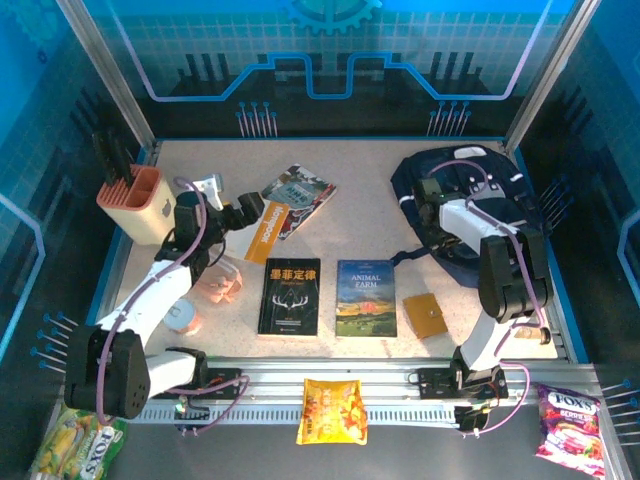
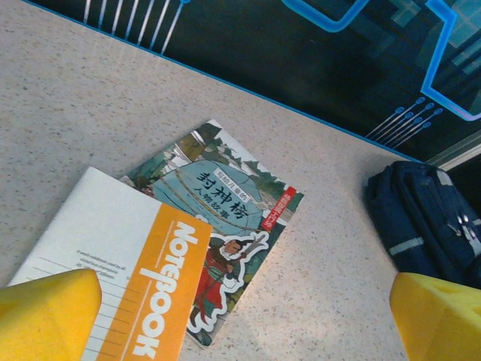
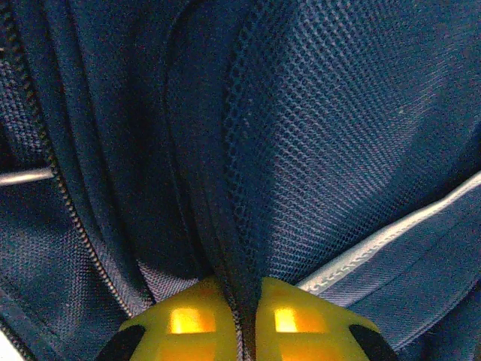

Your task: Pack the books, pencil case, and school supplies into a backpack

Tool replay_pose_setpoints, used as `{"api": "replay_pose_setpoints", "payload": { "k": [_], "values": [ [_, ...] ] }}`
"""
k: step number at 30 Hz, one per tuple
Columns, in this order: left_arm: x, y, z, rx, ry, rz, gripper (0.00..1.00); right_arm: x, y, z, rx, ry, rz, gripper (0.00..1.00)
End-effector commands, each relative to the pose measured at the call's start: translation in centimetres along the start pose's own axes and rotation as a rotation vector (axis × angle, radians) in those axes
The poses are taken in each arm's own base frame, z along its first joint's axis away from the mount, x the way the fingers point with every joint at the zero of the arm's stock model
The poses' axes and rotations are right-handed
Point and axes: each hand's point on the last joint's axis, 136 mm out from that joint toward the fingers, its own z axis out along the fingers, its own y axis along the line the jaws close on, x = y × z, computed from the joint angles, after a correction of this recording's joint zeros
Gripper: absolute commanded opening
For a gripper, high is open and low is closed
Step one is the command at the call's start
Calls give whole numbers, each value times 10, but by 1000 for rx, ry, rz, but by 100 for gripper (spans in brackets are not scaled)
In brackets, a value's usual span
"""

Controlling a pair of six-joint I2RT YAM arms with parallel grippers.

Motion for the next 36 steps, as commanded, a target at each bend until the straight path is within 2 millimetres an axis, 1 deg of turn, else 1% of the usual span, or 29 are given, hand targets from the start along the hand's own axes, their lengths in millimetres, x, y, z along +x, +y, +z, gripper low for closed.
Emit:
{"api": "replay_pose_setpoints", "payload": {
  "k": [1,4,6,8,12,16,18,21,23,24,25,26,28,29,30,31,33,36],
  "values": [
    [2,-21,7,82,56,-30,99,-27,-13,-34,30,-92,38,0],
    [13,-34,17,116,110,-54,99,-43,-12,-64,0,-154,45,0],
    [22,-42,24,122,141,-78,98,-55,-7,-83,-27,-191,42,0],
    [33,-51,34,129,176,-109,98,-70,-2,-102,-50,-234,44,0],
    [52,-69,51,156,234,-164,96,-105,12,-130,-124,-311,64,0],
    [72,-82,66,166,299,-223,94,-140,41,-149,-271,-365,107,0],
    [80,-84,71,156,322,-240,92,-155,63,-157,-377,-386,125,0],
    [91,-82,75,121,343,-252,91,-173,103,-166,-583,-401,163,4],
    [95,-82,75,100,349,-246,91,-180,121,-170,-682,-394,195,7],
    [98,-82,75,85,353,-241,91,-182,126,-170,-712,-384,212,11],
    [100,-82,75,74,356,-236,91,-183,126,-172,-728,-380,226,17],
    [104,-84,74,63,364,-230,91,-182,125,-174,-738,-382,240,26],
    [112,-88,73,42,381,-222,90,-178,113,-177,-726,-409,273,42],
    [118,-90,73,22,392,-221,88,-173,104,-177,-720,-425,298,49],
    [125,-91,73,2,409,-223,88,-168,97,-175,-720,-434,322,54],
    [132,-94,73,-19,427,-227,87,-160,87,-175,-727,-448,356,58],
    [148,-103,74,-44,474,-245,86,-142,69,-168,-742,-459,424,63],
    [174,-130,77,-1,549,-298,84,-106,42,-149,-744,-459,542,68]
  ]
}}
